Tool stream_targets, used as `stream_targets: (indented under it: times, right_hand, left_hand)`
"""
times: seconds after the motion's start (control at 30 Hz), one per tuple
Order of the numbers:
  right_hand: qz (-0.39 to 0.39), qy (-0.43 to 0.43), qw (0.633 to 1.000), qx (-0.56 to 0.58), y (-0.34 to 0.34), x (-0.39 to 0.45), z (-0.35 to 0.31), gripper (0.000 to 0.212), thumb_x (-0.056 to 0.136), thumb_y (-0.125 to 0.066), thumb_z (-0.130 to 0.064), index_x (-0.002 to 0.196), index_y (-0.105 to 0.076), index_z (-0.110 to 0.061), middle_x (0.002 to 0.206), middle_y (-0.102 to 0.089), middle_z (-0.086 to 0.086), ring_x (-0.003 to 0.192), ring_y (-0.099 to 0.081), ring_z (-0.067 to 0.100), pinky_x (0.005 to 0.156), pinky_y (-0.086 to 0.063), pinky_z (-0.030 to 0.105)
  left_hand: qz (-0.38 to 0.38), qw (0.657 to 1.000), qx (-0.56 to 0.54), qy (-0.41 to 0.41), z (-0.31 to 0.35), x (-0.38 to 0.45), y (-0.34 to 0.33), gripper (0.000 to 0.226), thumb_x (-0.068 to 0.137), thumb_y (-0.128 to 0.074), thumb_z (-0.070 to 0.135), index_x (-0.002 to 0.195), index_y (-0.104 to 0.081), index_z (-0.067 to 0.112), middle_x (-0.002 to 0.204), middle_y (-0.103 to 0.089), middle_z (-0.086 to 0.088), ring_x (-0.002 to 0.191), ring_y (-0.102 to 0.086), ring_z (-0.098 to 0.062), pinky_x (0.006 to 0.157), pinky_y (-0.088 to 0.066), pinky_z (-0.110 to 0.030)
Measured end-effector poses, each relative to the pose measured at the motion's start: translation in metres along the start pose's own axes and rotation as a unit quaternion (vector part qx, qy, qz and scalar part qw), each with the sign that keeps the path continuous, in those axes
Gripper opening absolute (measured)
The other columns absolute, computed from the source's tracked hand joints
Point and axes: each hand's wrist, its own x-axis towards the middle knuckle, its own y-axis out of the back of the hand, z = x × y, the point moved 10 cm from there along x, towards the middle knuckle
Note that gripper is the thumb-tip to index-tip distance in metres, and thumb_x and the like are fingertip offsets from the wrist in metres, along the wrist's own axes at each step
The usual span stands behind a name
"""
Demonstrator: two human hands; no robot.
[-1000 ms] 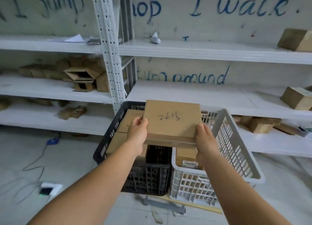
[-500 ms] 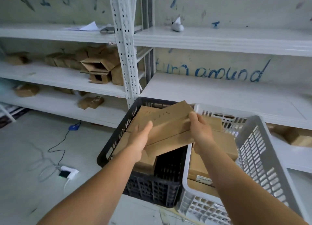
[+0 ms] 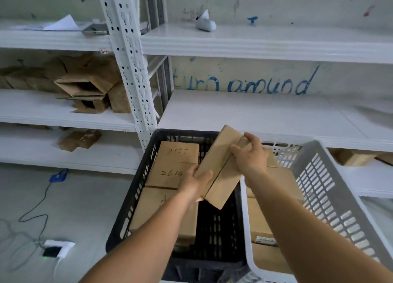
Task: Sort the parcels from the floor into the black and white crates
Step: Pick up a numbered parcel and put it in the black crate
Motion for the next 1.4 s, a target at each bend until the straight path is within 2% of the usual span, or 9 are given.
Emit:
stream_targets:
  times: [0.13, 0.3, 0.4, 0.53, 0.63, 0.77, 0.9, 1.2, 1.4]
  right_hand:
    - [-0.021, -0.018, 0.999, 0.018, -0.036, 0.012, 0.008, 0.074, 0.086, -0.059, -0.016, 0.148, -0.023, -0.037, 0.127, -0.052, -0.004, 0.104, -0.058, 0.020, 0.095, -0.050, 0.042]
    - [-0.037, -0.083, 0.994, -0.055, -0.062, 0.018, 0.039, 0.052, 0.093, -0.053, -0.014, 0.143, -0.035, -0.016, 0.123, -0.056, 0.003, 0.103, -0.054, 0.022, 0.086, -0.043, 0.030]
    - [-0.032, -0.103, 0.991, -0.078, -0.075, 0.026, 0.049, 0.062, 0.092, -0.049, -0.014, 0.149, -0.025, -0.026, 0.136, -0.049, 0.007, 0.101, -0.058, 0.025, 0.075, -0.053, 0.032]
    - [-0.032, -0.122, 0.984, -0.123, -0.081, 0.037, 0.058, 0.062, 0.094, -0.043, -0.015, 0.149, -0.022, -0.032, 0.140, -0.041, 0.010, 0.102, -0.055, 0.027, 0.096, -0.050, 0.042]
    - [-0.044, -0.137, 0.978, -0.149, -0.088, 0.044, 0.064, 0.059, 0.095, -0.042, -0.012, 0.149, -0.023, -0.027, 0.141, -0.036, 0.015, 0.094, -0.050, 0.026, 0.092, -0.046, 0.034]
    - [-0.048, -0.185, 0.972, -0.139, -0.102, 0.040, 0.081, 0.061, 0.096, -0.047, -0.012, 0.151, -0.020, -0.020, 0.149, -0.022, 0.015, 0.115, -0.051, 0.033, 0.097, -0.041, 0.035]
    - [-0.027, -0.203, 0.971, -0.127, -0.106, 0.039, 0.099, 0.054, 0.098, -0.043, -0.010, 0.149, -0.024, -0.014, 0.153, -0.021, 0.012, 0.118, -0.050, 0.034, 0.084, -0.040, 0.032]
    - [0.006, -0.213, 0.974, -0.070, -0.128, 0.033, 0.118, 0.082, 0.091, -0.050, -0.009, 0.155, 0.000, -0.023, 0.161, 0.002, 0.000, 0.142, -0.026, 0.028, 0.112, -0.034, 0.040]
    - [0.053, -0.250, 0.967, -0.008, -0.132, 0.021, 0.118, 0.073, 0.093, -0.049, -0.006, 0.154, -0.012, -0.017, 0.160, 0.005, 0.002, 0.129, -0.043, 0.030, 0.103, -0.039, 0.033]
  left_hand:
    - [0.002, 0.999, -0.029, 0.018, -0.005, 0.034, 0.002, 0.033, 0.090, -0.062, 0.029, 0.121, -0.054, 0.019, 0.113, -0.065, -0.001, 0.094, -0.065, -0.018, 0.071, -0.058, -0.033]
    - [0.013, 0.998, 0.059, 0.027, 0.003, 0.064, 0.009, 0.022, 0.092, -0.058, 0.034, 0.109, -0.049, 0.023, 0.104, -0.060, 0.000, 0.097, -0.064, -0.024, 0.077, -0.057, -0.033]
    - [0.005, 0.983, 0.182, 0.017, 0.014, 0.077, 0.012, 0.029, 0.092, -0.051, 0.048, 0.110, -0.047, 0.026, 0.105, -0.061, -0.002, 0.096, -0.065, -0.027, 0.075, -0.056, -0.033]
    - [-0.005, 0.951, 0.307, 0.025, 0.011, 0.095, 0.011, 0.058, 0.092, -0.040, 0.058, 0.118, -0.058, 0.010, 0.114, -0.064, -0.010, 0.102, -0.061, -0.029, 0.092, -0.050, -0.039]
    - [-0.021, 0.945, 0.327, 0.022, 0.010, 0.106, 0.009, 0.052, 0.095, -0.039, 0.053, 0.120, -0.055, 0.009, 0.118, -0.061, -0.011, 0.106, -0.058, -0.029, 0.089, -0.046, -0.035]
    - [-0.004, 0.938, 0.347, 0.009, 0.013, 0.118, 0.011, 0.049, 0.096, -0.048, 0.041, 0.136, -0.044, 0.013, 0.134, -0.053, -0.010, 0.121, -0.052, -0.031, 0.099, -0.043, -0.039]
    - [0.003, 0.923, 0.385, -0.014, 0.013, 0.123, 0.008, 0.044, 0.096, -0.053, 0.028, 0.136, -0.045, 0.010, 0.138, -0.051, -0.009, 0.125, -0.049, -0.029, 0.098, -0.042, -0.037]
    - [0.010, 0.898, 0.434, -0.070, 0.014, 0.133, 0.002, 0.037, 0.095, -0.050, 0.010, 0.132, -0.049, 0.007, 0.136, -0.052, -0.012, 0.122, -0.051, -0.030, 0.097, -0.043, -0.035]
    - [-0.035, 0.909, 0.412, -0.062, 0.009, 0.140, 0.003, 0.034, 0.093, -0.050, 0.011, 0.126, -0.055, 0.004, 0.125, -0.060, -0.013, 0.113, -0.056, -0.031, 0.092, -0.045, -0.034]
